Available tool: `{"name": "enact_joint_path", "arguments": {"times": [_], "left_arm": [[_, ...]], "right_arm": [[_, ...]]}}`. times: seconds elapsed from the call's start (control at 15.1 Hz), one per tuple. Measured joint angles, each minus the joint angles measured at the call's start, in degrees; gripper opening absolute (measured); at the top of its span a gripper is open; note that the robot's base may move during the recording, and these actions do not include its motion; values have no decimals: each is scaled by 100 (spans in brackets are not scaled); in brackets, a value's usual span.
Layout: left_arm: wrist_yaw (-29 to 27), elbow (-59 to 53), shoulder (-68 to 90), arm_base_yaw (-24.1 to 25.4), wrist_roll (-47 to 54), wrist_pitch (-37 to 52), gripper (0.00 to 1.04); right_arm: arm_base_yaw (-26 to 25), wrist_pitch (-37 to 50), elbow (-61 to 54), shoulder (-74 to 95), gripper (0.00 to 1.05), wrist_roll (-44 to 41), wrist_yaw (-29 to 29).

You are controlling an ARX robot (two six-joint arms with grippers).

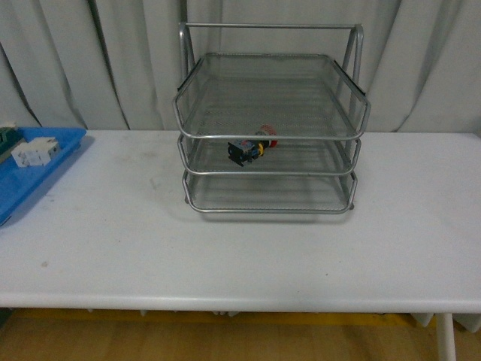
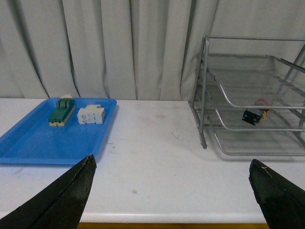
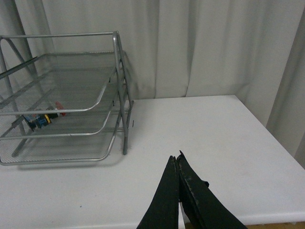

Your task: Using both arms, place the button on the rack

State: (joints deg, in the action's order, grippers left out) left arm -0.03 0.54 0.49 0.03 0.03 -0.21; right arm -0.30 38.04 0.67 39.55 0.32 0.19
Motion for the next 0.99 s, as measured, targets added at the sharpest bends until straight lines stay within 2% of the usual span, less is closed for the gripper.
{"name": "enact_joint_path", "arguments": {"times": [0.13,0.33,0.99], "left_arm": [[2,0,0,0,0,0,98],[0,0,0,0,0,0,98],[2,0,0,0,0,0,98]], "right_arm": [[0,-481,0,-573,2,0,2],[0,-2352,-2,-2520,2,0,2],[0,-2736,-2,-2898,2,0,0]]}}
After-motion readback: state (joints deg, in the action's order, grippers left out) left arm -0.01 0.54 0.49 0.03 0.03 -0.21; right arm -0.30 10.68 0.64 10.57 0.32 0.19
